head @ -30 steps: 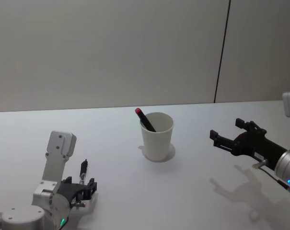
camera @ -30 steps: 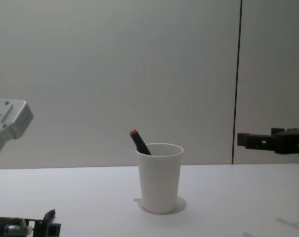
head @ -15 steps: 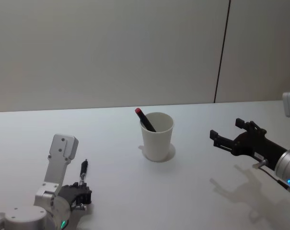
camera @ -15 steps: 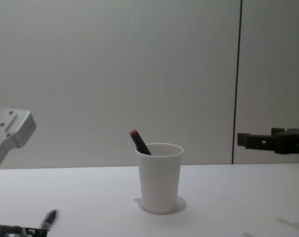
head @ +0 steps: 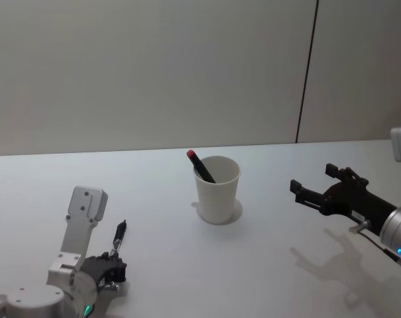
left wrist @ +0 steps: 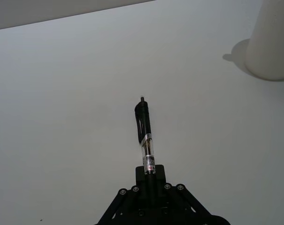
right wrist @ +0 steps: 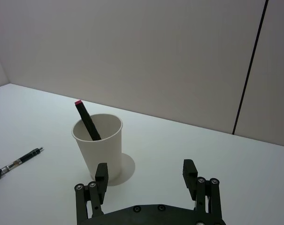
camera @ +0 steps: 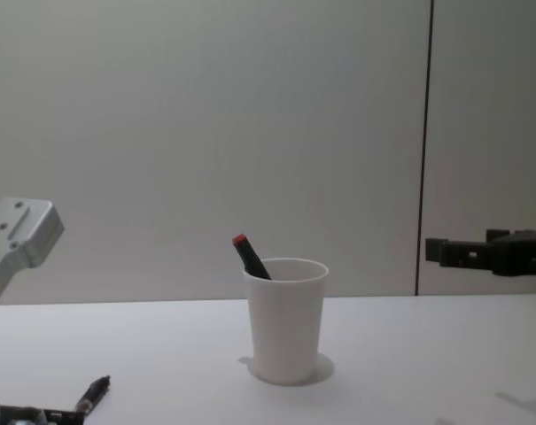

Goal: Place the pen into the pen holder.

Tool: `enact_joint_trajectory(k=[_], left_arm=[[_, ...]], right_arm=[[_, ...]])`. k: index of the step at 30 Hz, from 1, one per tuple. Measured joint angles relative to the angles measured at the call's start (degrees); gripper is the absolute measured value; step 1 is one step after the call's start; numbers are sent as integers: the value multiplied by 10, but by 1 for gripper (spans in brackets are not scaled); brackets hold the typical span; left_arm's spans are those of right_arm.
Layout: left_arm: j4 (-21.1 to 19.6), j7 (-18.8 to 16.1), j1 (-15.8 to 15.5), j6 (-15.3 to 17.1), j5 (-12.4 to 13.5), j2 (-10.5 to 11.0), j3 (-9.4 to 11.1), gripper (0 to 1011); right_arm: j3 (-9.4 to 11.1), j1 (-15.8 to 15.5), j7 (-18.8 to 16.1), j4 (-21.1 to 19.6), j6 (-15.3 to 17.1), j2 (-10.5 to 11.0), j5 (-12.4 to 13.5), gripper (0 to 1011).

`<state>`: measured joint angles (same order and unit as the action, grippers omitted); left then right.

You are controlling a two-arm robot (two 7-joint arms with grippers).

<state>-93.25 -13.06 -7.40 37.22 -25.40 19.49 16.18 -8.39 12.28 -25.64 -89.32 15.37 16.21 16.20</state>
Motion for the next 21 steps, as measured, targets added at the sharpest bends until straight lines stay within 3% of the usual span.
enact_joint_trajectory(k=[11, 21], left_arm=[[-2, 2, 3, -20, 11, -1, -4, 129], [-11, 2, 6, -71, 37, 1, -8, 129]], right_arm=[[0, 0, 0, 0, 0, 0, 0, 1002], [0, 0, 0, 0, 0, 0, 0, 1002]])
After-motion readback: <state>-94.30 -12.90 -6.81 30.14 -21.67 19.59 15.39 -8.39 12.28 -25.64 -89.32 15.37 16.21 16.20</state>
